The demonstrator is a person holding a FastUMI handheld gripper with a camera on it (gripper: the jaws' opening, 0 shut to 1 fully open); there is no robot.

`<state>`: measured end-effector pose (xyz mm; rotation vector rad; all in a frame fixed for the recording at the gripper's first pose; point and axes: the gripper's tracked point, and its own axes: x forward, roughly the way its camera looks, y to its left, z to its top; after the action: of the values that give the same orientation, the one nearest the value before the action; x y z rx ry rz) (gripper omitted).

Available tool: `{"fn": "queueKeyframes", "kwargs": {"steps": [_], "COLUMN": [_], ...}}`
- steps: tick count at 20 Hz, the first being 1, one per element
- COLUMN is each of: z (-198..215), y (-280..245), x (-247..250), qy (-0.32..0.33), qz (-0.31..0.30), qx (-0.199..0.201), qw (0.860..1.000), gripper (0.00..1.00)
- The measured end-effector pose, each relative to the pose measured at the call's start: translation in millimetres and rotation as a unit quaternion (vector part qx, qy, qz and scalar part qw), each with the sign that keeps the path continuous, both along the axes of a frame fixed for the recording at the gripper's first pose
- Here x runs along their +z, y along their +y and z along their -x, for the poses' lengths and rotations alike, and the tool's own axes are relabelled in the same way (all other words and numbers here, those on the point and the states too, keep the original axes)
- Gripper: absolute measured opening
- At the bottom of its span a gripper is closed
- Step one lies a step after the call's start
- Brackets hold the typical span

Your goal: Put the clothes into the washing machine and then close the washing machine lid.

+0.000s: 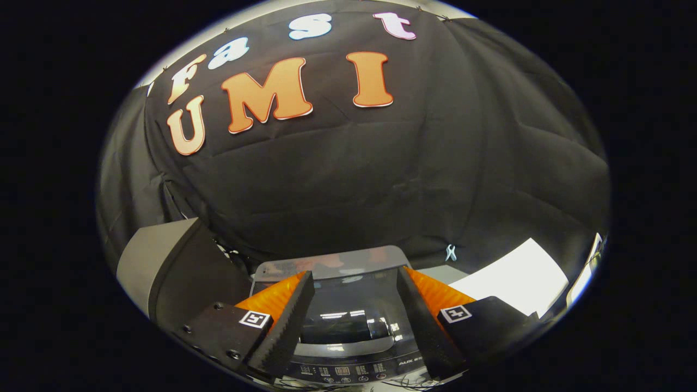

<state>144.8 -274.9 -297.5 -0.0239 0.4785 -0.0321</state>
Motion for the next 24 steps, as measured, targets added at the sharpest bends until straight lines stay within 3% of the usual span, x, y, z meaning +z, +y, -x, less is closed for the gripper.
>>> {"fn": "queueKeyframes", "kwargs": {"steps": [13,24], "z": [-34,-28], "y": [-4,-18], "x": [146,255], "qy": [-0.12,-0.205], "qz": [0.016,0.036], "qx": [0.014,0.006], "qw": [0.992,0.978], "gripper": [0.98,0.98]}}
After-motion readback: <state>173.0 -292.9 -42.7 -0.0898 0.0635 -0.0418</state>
